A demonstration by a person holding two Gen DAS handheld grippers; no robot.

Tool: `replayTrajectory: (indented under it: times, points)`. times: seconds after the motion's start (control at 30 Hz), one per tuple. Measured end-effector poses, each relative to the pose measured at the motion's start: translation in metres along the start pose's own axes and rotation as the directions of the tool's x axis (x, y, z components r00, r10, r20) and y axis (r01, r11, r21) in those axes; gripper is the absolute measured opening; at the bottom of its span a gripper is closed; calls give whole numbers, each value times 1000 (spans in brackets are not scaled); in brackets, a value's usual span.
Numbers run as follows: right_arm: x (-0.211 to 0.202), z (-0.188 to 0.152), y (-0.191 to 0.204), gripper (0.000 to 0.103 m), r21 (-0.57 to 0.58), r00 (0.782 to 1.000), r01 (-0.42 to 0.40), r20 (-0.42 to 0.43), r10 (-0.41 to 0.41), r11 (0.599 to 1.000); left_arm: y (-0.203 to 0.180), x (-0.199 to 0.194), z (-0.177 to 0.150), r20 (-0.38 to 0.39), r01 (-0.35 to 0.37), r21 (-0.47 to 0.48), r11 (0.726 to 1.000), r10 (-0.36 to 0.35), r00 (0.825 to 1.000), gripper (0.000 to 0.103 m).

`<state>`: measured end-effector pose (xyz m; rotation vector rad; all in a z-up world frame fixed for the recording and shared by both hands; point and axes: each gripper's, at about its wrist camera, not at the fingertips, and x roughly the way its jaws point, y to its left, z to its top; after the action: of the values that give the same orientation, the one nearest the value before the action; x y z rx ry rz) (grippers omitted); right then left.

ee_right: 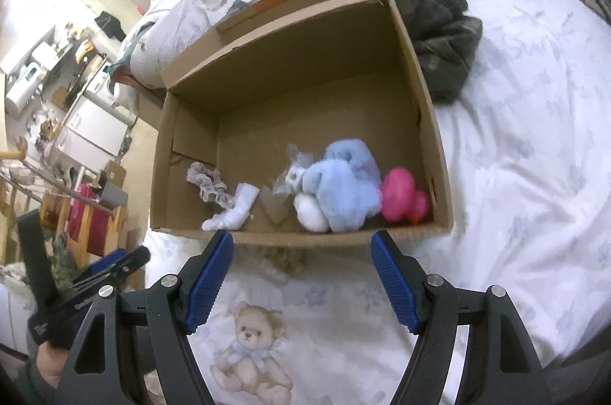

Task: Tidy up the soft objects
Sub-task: 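Withdraw both tools from the box toward the remaining items, then grasp the white crumpled tissue with the right tool while the left tool grasps a beige scrunchie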

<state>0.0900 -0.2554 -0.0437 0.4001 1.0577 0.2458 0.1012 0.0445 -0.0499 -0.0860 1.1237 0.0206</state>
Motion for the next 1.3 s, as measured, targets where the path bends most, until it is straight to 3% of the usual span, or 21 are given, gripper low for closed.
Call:
replayTrajectory:
  times: [0.17,0.33,0.5,0.67,0.8,1.0,1.1,1.3]
  points:
    - [16,-8,-9,79,65,997,-11,-72,15,998,-20,24,-8,-66,28,70,997,-24,998,77]
    - [29,-13,-8,79,52,993,5,-115,1,999,-43,48,-7,-85,50,132,990,-39,996,73]
    - [41,-17,-1,79,6,989,19,-148,-18,1000,-63,68,-7,-125,82,191,978,-59,990,48]
    - [61,-19,5,79,-32,981,24,-193,-30,999,-69,76,-6,-146,78,208,975,-48,988,15]
    - [82,-22,19,78,-92,972,10,-231,-32,996,-67,73,-5,-148,91,203,975,-61,987,6]
    - [110,-22,43,60,-162,966,7,-255,-49,987,-54,57,-9,-150,119,165,979,-94,984,6]
    - [118,-22,50,34,-173,963,4,-266,-51,985,-52,49,-14,-148,119,168,979,-95,984,6]
    - [110,-27,55,16,-202,965,8,-254,-61,979,-43,46,-17,-164,93,134,987,-70,984,6]
